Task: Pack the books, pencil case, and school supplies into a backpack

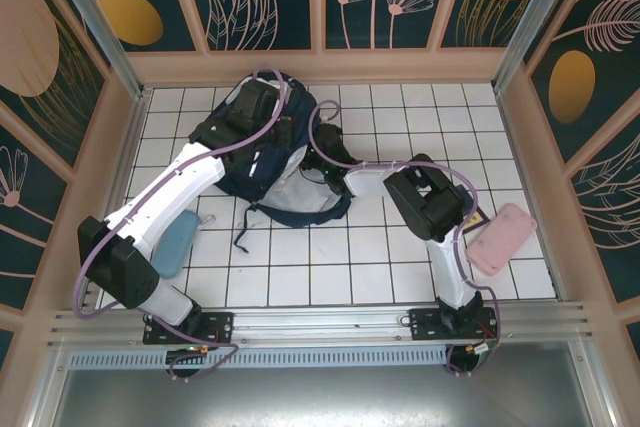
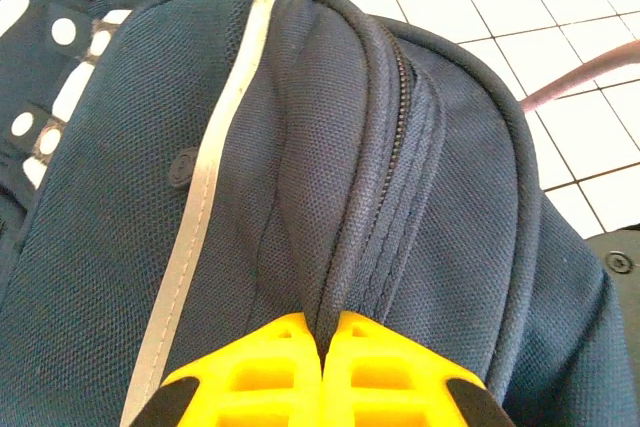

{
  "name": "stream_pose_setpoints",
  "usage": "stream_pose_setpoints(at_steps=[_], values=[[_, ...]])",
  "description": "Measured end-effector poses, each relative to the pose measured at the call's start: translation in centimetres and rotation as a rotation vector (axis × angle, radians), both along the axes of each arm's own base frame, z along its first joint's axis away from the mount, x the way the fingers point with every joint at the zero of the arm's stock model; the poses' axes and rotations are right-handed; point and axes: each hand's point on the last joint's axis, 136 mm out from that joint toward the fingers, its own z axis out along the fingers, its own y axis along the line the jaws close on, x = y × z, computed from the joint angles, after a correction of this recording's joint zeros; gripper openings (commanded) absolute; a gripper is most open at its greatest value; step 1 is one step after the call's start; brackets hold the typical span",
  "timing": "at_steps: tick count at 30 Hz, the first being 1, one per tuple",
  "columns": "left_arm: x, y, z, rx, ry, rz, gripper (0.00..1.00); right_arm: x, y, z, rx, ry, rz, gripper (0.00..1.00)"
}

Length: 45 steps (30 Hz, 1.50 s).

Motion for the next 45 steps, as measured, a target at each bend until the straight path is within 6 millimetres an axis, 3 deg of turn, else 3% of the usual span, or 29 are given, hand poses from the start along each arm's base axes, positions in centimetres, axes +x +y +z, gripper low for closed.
stream_pose_setpoints(at_steps=[6, 7, 9, 12, 16, 19, 23, 27, 29, 31, 38, 42, 45], values=[[0.2, 0.3, 0.3, -0.006, -0.005, 0.013, 0.0, 2.2, 1.6, 0.8, 0.032, -0.044, -0.027, 0.06], [0.3, 0.4, 0.3, -0.004, -0.006, 0.017, 0.0, 2.5, 1.9, 0.7, 0.034, -0.047, -0.027, 0.11], [0.4, 0.6, 0.3, -0.001, -0.008, 0.024, 0.0, 2.8, 2.3, 0.5, 0.038, -0.045, -0.023, 0.33], [0.4, 0.7, 0.3, 0.002, -0.008, 0.028, 0.0, 2.7, 2.4, 0.0, 0.025, -0.031, -0.019, 0.57], [0.3, 0.7, 0.2, 0.006, -0.002, 0.026, 0.0, 1.7, 1.2, -1.3, -0.008, 0.003, -0.014, 0.68], [0.1, 0.6, 0.1, 0.008, 0.001, 0.021, 0.0, -0.6, -0.9, -2.6, -0.053, 0.063, 0.002, 0.71], [-0.1, 0.2, 0.1, 0.009, 0.002, 0.01, 0.0, -3.4, -3.8, -2.1, -0.089, 0.115, 0.015, 0.71], [-0.2, 0.1, 0.1, 0.008, 0.001, 0.009, 0.0, -5.1, -6.4, 0.2, -0.106, 0.127, 0.008, 0.71], [-0.1, 0.1, 0.1, 0.007, 0.001, 0.01, 0.0, -5.8, -7.5, 1.1, -0.097, 0.127, 0.009, 0.66], [-0.1, 0.1, 0.1, 0.007, 0.001, 0.009, 0.0, -6.4, -7.9, 0.8, -0.098, 0.141, 0.018, 0.56], [-0.2, 0.0, 0.1, 0.0, 0.004, 0.006, 0.0, -6.4, -7.5, -2.0, -0.136, 0.209, 0.042, 0.19], [-0.2, 0.0, 0.1, -0.002, 0.005, 0.008, 0.0, -4.3, -5.6, -2.4, -0.138, 0.187, 0.058, 0.17], [-0.2, 0.0, 0.1, -0.002, 0.005, 0.008, 0.0, -2.9, -4.2, -2.2, -0.125, 0.168, 0.075, 0.27]])
